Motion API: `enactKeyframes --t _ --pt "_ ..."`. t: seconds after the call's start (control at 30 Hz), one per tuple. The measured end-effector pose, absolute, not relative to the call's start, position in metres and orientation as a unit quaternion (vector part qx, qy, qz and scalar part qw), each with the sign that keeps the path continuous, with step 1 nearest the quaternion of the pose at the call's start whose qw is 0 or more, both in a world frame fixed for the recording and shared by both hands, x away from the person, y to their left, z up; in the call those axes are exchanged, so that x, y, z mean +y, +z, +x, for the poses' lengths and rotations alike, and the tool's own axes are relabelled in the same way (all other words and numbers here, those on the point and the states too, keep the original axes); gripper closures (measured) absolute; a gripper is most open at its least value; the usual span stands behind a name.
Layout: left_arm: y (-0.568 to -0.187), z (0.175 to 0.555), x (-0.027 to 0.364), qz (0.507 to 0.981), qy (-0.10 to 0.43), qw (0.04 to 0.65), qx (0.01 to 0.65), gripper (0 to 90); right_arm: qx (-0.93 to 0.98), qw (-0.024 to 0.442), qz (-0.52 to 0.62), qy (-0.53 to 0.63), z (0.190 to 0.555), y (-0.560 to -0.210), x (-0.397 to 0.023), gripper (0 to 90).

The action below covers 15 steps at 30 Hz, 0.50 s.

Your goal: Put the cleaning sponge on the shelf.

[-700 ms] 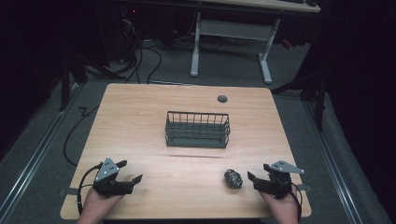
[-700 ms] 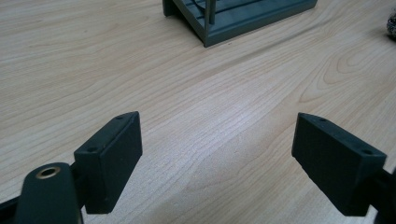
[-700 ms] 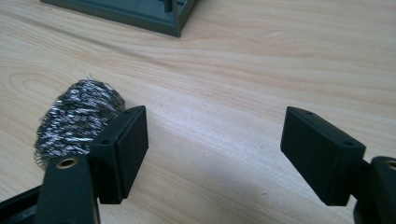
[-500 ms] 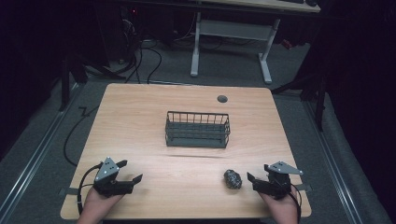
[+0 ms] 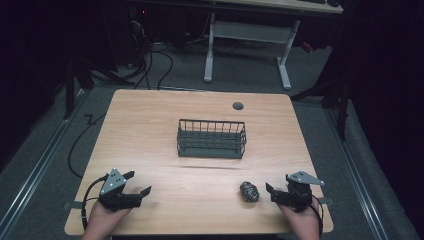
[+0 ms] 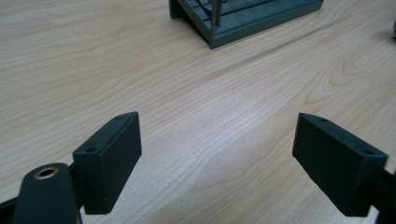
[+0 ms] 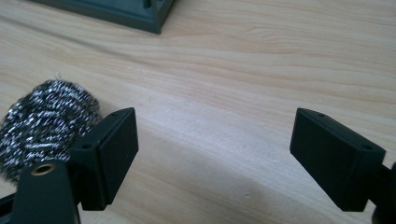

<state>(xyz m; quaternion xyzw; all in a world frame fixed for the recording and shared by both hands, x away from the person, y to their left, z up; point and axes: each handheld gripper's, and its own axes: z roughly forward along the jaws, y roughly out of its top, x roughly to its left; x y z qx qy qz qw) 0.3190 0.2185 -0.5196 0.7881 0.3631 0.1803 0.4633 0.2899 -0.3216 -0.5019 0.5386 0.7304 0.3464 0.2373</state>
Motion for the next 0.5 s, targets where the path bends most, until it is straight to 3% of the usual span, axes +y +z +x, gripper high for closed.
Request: enactKeyframes --t 0.5 --pt "-0.520 0.302 0.233 0.779 0.197 0.453 0.387 14.3 0.749 0.249 0.517 0.332 0.305 -0.500 -0.315 18.2"
